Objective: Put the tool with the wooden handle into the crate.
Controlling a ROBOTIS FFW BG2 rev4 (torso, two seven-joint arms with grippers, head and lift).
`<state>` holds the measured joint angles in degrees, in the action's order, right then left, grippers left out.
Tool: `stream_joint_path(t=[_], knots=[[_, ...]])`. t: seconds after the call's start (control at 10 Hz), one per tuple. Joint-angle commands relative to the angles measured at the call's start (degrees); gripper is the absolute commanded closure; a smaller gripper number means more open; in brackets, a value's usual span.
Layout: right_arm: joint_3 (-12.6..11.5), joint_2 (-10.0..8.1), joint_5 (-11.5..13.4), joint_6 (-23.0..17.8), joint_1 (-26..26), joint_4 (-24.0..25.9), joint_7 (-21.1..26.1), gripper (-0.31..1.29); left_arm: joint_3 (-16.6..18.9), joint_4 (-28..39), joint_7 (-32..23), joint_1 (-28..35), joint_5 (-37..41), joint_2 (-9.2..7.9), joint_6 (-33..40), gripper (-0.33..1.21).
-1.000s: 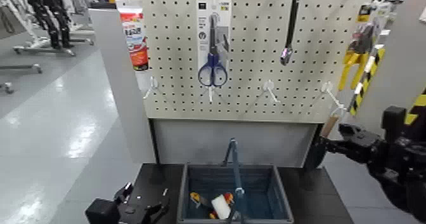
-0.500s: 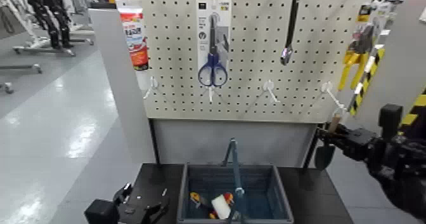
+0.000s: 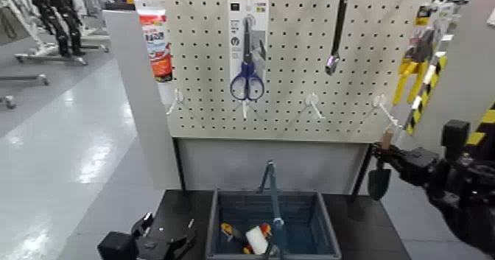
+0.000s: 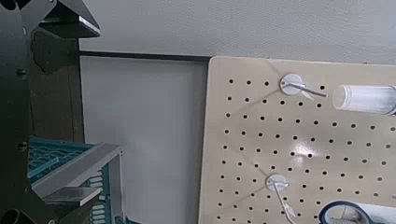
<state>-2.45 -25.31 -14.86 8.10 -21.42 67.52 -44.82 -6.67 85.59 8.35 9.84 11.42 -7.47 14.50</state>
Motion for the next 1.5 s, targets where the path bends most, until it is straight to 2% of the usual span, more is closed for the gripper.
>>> stream_joint_path(t=[0.1,0.6,0.8,1.1,1.3,1.5], knots=[[-0.4,0.09,-0.2,-0.1,0.3,0.5,-0.1,1.07,0.1,0.0,0.0,0.1,0.0,0.0,0.1,0.11],[-2.7,1.14,0.3,1.2,4.1,6.7,-0.4,1.08,0.2,0.2,0.1,0.2,0.0,0.0,0.2,0.11],[-6.3,2.11,0.8,2.8,7.4,12.1,-0.4,1.08,0.2,0.2,0.1,0.2,0.0,0.0,0.2,0.11],[-10.5,4.13,1.0,4.8,12.0,20.5,-0.3,1.07,0.0,0.2,0.1,0.1,0.0,-0.09,0.0,0.11],[-12.0,5.54,-1.3,6.4,15.1,25.3,0.1,1.07,-0.1,0.2,0.1,0.0,0.0,-0.09,-0.1,0.11],[-13.2,7.12,-2.5,7.7,17.5,29.4,0.5,1.07,-0.2,0.1,0.1,-0.1,0.0,-0.09,-0.1,0.11]])
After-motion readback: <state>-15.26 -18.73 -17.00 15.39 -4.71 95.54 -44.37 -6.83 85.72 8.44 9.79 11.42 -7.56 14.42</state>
